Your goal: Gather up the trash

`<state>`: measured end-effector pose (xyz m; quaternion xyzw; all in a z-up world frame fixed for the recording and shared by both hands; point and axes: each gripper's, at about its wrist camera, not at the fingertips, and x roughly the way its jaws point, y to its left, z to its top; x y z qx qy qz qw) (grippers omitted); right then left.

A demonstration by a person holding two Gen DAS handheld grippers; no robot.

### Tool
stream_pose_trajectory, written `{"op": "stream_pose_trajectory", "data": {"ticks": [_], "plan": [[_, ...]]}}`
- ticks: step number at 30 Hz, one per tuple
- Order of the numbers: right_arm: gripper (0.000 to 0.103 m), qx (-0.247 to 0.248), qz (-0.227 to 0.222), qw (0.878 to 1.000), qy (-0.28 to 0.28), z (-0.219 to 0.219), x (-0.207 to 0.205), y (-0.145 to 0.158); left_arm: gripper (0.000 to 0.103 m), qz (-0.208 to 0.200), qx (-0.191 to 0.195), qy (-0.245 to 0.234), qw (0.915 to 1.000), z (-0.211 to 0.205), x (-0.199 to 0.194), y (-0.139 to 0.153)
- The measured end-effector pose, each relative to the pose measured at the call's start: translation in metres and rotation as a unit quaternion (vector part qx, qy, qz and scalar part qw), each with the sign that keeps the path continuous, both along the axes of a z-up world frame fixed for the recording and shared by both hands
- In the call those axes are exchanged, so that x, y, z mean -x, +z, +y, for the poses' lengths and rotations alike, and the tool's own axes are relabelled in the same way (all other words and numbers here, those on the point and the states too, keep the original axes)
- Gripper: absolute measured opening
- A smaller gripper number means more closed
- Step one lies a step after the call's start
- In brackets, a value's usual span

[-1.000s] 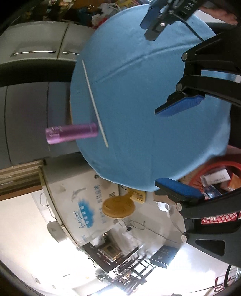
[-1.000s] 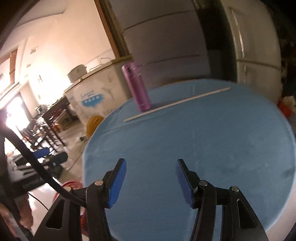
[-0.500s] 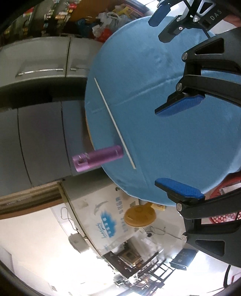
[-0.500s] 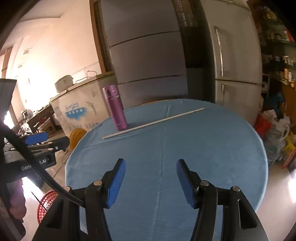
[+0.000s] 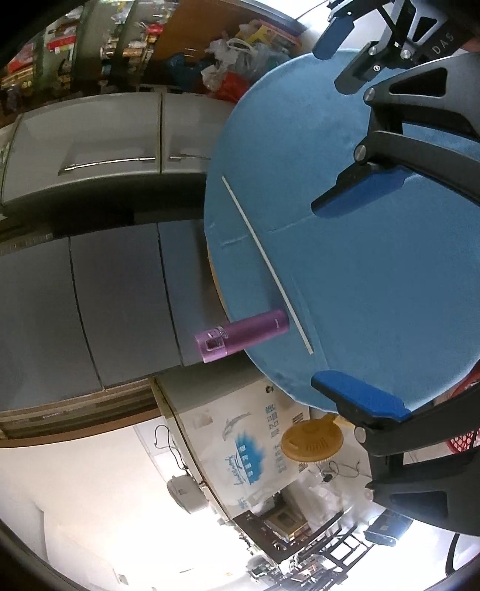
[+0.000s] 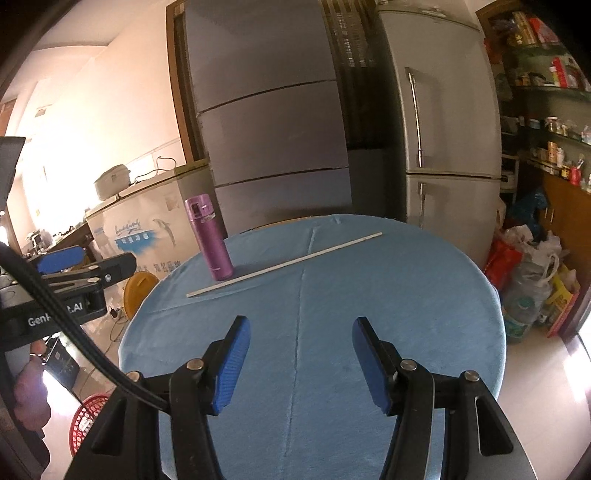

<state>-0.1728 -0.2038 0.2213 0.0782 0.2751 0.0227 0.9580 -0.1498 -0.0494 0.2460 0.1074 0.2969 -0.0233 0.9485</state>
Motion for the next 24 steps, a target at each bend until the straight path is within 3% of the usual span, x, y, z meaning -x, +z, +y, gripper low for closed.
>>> {"op": "stream_pose_trajectory", "data": {"ticks": [16, 24], "plan": [[0.061, 0.005, -0.004, 1.0, -0.028, -0.006, 0.002, 0.013, 0.086, -0.008, 0.036, -0.031, 0.9988, -0.004, 0.003, 0.015], [0.061, 0.008, -0.011, 0.999, -0.031, -0.002, 0.008, 0.02, 0.086, -0.021, 0.028, -0.029, 0.999, -0.003, 0.009, 0.019]]}}
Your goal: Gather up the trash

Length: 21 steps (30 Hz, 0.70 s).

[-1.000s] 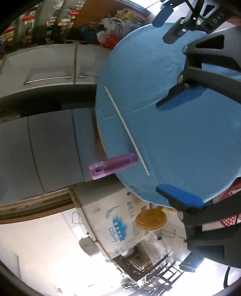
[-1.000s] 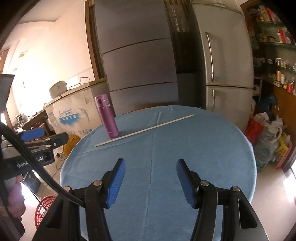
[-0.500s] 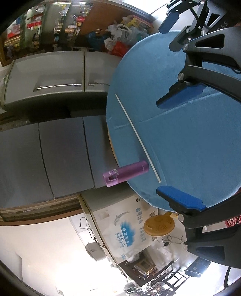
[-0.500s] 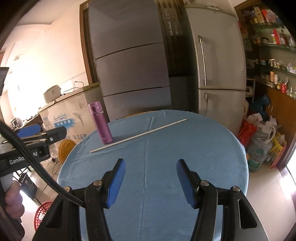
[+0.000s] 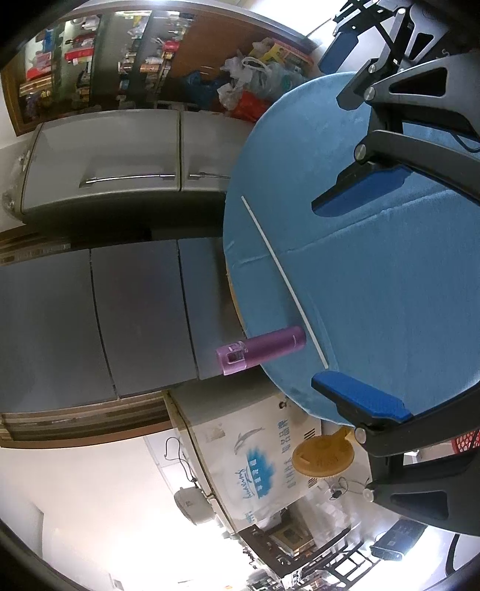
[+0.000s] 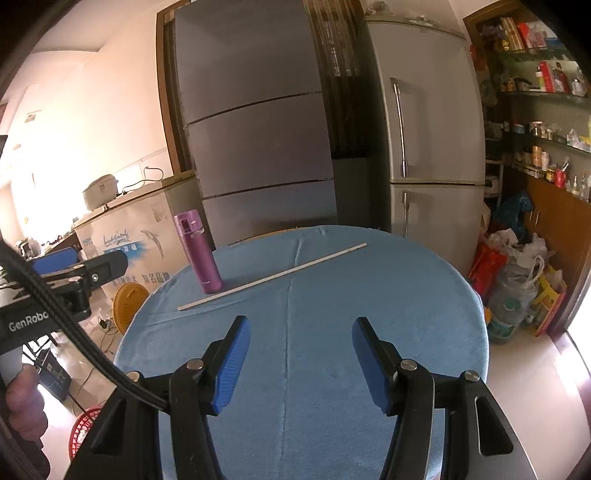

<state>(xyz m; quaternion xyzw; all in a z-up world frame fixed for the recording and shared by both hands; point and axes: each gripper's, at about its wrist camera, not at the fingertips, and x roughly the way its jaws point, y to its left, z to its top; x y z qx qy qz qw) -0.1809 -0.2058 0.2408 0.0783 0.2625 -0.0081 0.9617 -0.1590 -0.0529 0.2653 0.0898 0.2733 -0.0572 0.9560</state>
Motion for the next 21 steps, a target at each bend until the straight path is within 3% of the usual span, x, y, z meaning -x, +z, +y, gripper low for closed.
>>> {"op": "stream_pose_trajectory", "data": {"ticks": [21], "plan": [[0.064, 0.013, -0.014, 1.0, 0.001, 0.011, 0.024, 0.014, 0.086, -0.008, 0.01, -0.007, 0.9999, 0.008, 0.022, 0.005]]}}
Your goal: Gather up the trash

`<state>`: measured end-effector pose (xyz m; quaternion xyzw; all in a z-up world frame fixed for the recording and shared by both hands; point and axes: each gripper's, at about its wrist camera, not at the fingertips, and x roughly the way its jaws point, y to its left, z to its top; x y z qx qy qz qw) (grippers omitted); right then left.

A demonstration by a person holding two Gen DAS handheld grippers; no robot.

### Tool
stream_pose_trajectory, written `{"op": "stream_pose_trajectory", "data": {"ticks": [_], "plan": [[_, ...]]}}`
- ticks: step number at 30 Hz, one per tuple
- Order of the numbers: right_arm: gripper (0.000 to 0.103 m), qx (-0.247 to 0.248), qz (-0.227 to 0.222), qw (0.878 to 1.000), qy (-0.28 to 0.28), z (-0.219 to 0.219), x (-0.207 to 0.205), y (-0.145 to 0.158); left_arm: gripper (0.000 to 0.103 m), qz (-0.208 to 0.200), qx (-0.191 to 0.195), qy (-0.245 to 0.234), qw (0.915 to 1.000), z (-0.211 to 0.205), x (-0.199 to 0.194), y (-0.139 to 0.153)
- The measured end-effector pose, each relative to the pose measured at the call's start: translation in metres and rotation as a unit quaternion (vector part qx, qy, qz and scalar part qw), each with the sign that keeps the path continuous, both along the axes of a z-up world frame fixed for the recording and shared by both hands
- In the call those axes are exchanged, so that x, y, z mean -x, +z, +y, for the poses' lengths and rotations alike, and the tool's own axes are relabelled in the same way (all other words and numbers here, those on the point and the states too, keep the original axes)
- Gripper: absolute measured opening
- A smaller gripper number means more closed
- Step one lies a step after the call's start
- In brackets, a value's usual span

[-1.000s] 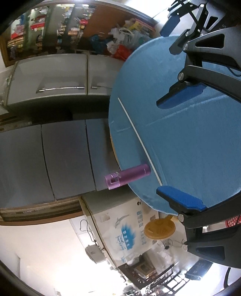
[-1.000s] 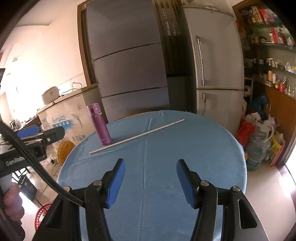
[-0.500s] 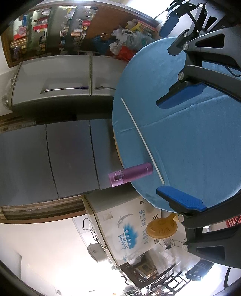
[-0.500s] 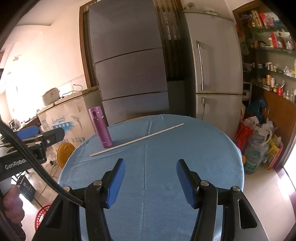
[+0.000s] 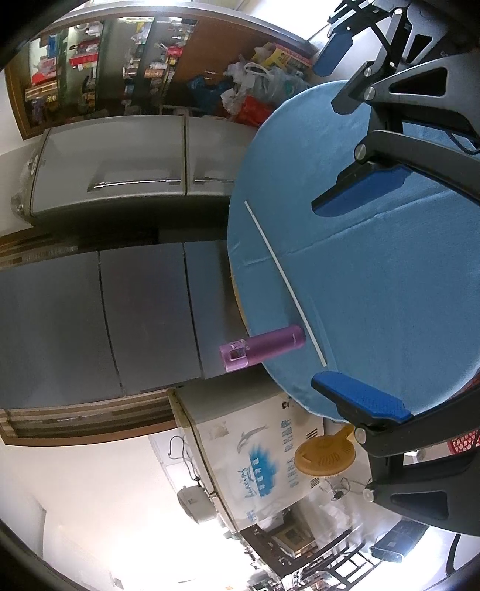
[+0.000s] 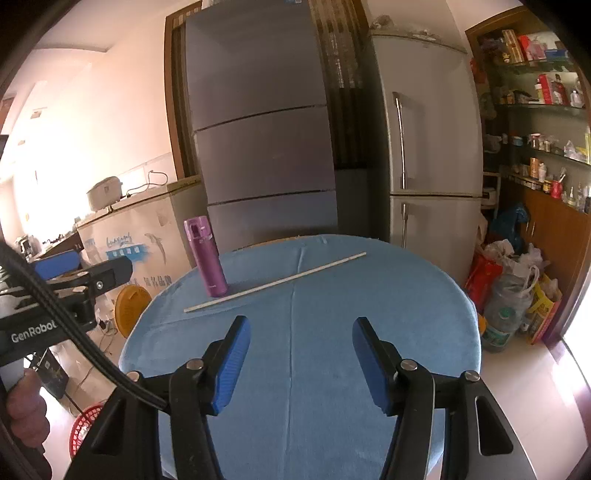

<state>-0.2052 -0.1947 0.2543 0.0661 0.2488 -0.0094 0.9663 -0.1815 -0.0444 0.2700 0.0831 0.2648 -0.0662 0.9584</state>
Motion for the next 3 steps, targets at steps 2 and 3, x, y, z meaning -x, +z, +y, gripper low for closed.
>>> {"op": "stream_pose_trajectory", "data": {"ticks": [2, 3], "plan": [[0.067, -0.001, 0.006, 1.0, -0.001, 0.0, -0.005, -0.005, 0.086, 0.012, 0.002, 0.0, 0.9999, 0.001, -0.009, -0.009], [0.068, 0.0, 0.012, 1.0, -0.002, 0.0, -0.01, -0.01, 0.086, 0.021, 0.001, 0.002, 0.9998, 0.002, -0.015, -0.015]]}}
